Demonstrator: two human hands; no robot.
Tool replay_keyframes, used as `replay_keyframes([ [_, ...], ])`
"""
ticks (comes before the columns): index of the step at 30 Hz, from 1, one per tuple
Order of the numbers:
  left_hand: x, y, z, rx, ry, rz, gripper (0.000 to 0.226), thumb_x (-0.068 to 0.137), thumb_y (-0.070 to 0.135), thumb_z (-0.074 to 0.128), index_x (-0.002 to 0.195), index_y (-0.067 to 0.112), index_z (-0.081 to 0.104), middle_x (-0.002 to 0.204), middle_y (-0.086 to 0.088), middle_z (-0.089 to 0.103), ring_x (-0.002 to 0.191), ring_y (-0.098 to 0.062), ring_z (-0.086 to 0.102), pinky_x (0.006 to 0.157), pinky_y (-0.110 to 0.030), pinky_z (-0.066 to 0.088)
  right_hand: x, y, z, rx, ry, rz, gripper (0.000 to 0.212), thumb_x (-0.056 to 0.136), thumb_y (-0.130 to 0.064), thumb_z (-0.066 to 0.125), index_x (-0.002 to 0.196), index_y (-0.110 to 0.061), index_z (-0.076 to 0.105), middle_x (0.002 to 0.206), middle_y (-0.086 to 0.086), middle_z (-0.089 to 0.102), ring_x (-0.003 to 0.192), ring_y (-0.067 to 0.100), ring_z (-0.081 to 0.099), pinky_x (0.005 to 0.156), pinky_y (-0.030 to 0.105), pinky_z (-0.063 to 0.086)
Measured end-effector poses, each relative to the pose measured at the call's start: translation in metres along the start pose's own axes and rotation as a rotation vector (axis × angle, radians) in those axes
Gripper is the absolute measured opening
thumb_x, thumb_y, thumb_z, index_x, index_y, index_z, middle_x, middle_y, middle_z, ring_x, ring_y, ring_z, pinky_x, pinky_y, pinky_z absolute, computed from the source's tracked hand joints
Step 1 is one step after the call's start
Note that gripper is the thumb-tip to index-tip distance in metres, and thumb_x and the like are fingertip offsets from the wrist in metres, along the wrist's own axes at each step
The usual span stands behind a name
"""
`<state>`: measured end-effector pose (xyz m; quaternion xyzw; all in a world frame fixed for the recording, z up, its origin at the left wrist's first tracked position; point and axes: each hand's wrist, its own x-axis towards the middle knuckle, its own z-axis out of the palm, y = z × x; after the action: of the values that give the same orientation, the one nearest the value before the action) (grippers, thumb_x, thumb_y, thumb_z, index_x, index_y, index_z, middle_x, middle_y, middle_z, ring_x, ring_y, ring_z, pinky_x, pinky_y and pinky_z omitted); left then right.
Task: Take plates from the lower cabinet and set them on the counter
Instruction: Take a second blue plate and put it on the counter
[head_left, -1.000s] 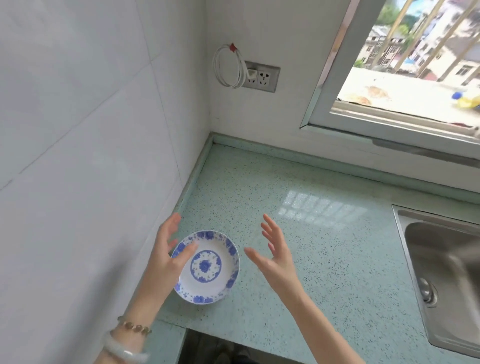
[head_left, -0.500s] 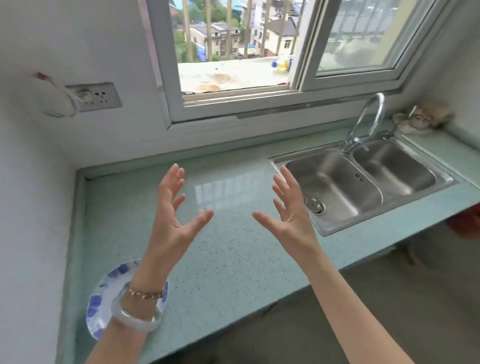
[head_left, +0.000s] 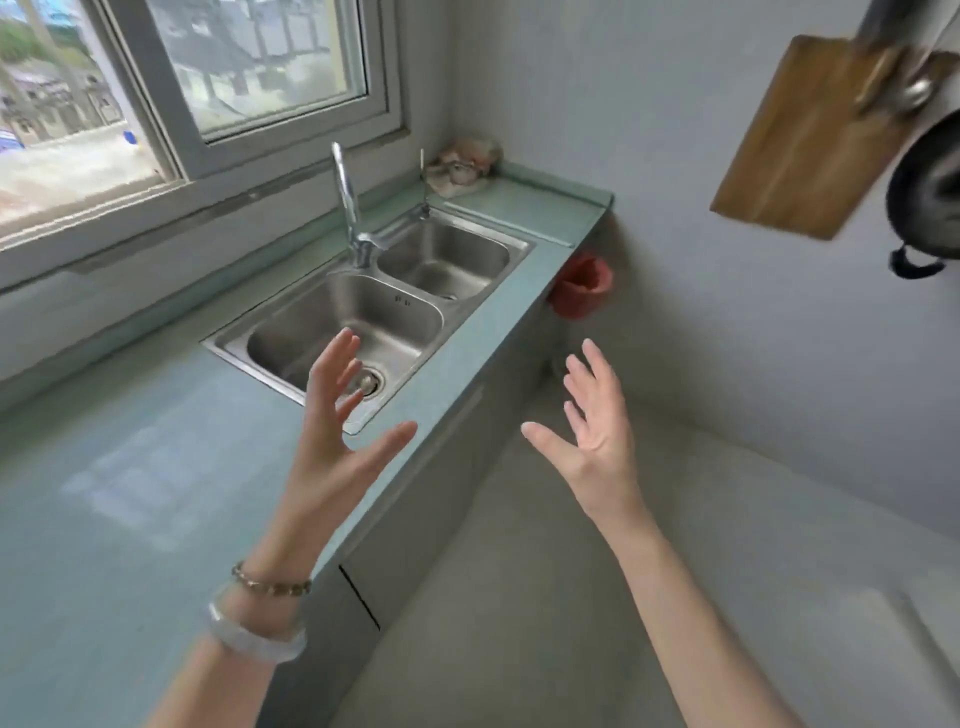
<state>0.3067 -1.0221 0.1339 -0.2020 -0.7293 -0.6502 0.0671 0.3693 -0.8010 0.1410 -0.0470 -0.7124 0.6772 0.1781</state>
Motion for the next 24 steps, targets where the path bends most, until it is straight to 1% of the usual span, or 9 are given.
replay_keyframes([
  [2, 0.002, 0.003, 0.045, -0.022, -0.064, 0.012, 0.086, 0.071, 0.034, 0.076, 0.143, 0.042, 0.029, 0.151, 0.012, 0.036, 0.136, -0.004, 0.038, 0.109, -0.034, 0.036, -0.005, 0.003, -0.047, -0.011, 0.074, 0.002, 0.087, 0.076, 0.001, 0.073, 0.139, -0.042, 0.031, 0.148, -0.005, 0.038, 0.136, 0.002, 0.034, 0.117, 0.037, 0.025],
  [4, 0.003, 0.005, 0.091, -0.046, -0.122, 0.021, 0.087, 0.071, 0.038, 0.075, 0.145, 0.04, 0.029, 0.151, 0.014, 0.035, 0.136, -0.004, 0.038, 0.108, -0.032, 0.037, -0.013, 0.004, -0.095, -0.037, 0.137, 0.003, 0.087, 0.077, 0.001, 0.073, 0.139, -0.043, 0.031, 0.148, -0.007, 0.038, 0.135, -0.001, 0.034, 0.117, 0.036, 0.026],
  [8, 0.004, 0.016, 0.188, -0.102, -0.25, 0.034, 0.086, 0.069, 0.039, 0.075, 0.142, 0.045, 0.03, 0.152, 0.013, 0.035, 0.138, -0.003, 0.037, 0.11, -0.035, 0.036, -0.037, 0.005, -0.188, -0.096, 0.271, 0.012, 0.086, 0.073, -0.014, 0.074, 0.141, -0.044, 0.03, 0.148, -0.012, 0.037, 0.134, -0.004, 0.034, 0.116, 0.034, 0.026],
  [12, 0.0, 0.025, 0.264, -0.164, -0.385, 0.059, 0.087, 0.069, 0.037, 0.076, 0.143, 0.045, 0.03, 0.152, 0.017, 0.035, 0.138, -0.003, 0.036, 0.11, -0.036, 0.035, -0.063, 0.005, -0.258, -0.146, 0.419, 0.013, 0.085, 0.071, -0.017, 0.073, 0.138, -0.047, 0.031, 0.148, -0.012, 0.038, 0.134, -0.004, 0.035, 0.116, 0.035, 0.027],
  [14, -0.001, 0.031, 0.304, -0.191, -0.478, 0.071, 0.088, 0.069, 0.036, 0.076, 0.143, 0.046, 0.03, 0.152, 0.016, 0.034, 0.139, -0.004, 0.035, 0.111, -0.038, 0.034, -0.08, 0.004, -0.292, -0.159, 0.517, 0.018, 0.084, 0.07, -0.017, 0.073, 0.135, -0.05, 0.032, 0.148, -0.011, 0.038, 0.134, -0.002, 0.036, 0.116, 0.036, 0.027],
  [17, -0.005, 0.04, 0.365, -0.238, -0.622, 0.084, 0.086, 0.068, 0.036, 0.075, 0.14, 0.051, 0.031, 0.152, 0.015, 0.034, 0.139, -0.003, 0.035, 0.111, -0.037, 0.034, -0.109, 0.005, -0.337, -0.185, 0.673, 0.037, 0.082, 0.07, -0.018, 0.073, 0.134, -0.049, 0.033, 0.148, -0.008, 0.038, 0.134, -0.003, 0.036, 0.116, 0.037, 0.028],
  [19, -0.008, 0.046, 0.409, -0.267, -0.726, 0.094, 0.084, 0.069, 0.036, 0.075, 0.139, 0.051, 0.03, 0.152, 0.017, 0.034, 0.139, -0.003, 0.035, 0.11, -0.035, 0.034, -0.127, 0.005, -0.365, -0.198, 0.783, 0.053, 0.081, 0.069, -0.017, 0.072, 0.133, -0.047, 0.033, 0.148, -0.006, 0.039, 0.133, -0.004, 0.037, 0.116, 0.036, 0.028],
  [21, -0.012, 0.051, 0.453, -0.291, -0.828, 0.111, 0.084, 0.07, 0.037, 0.074, 0.14, 0.05, 0.03, 0.151, 0.018, 0.034, 0.139, -0.003, 0.035, 0.109, -0.033, 0.034, -0.144, 0.005, -0.391, -0.206, 0.892, 0.071, 0.08, 0.069, -0.016, 0.072, 0.131, -0.049, 0.033, 0.148, -0.005, 0.039, 0.133, -0.003, 0.037, 0.116, 0.035, 0.028],
  [24, -0.017, 0.059, 0.52, -0.349, -0.964, 0.121, 0.085, 0.069, 0.037, 0.074, 0.141, 0.048, 0.029, 0.152, 0.016, 0.034, 0.138, -0.004, 0.036, 0.11, -0.035, 0.035, -0.163, 0.004, -0.43, -0.222, 1.038, 0.089, 0.081, 0.071, -0.01, 0.073, 0.131, -0.046, 0.033, 0.146, -0.006, 0.039, 0.134, 0.0, 0.037, 0.116, 0.035, 0.027],
])
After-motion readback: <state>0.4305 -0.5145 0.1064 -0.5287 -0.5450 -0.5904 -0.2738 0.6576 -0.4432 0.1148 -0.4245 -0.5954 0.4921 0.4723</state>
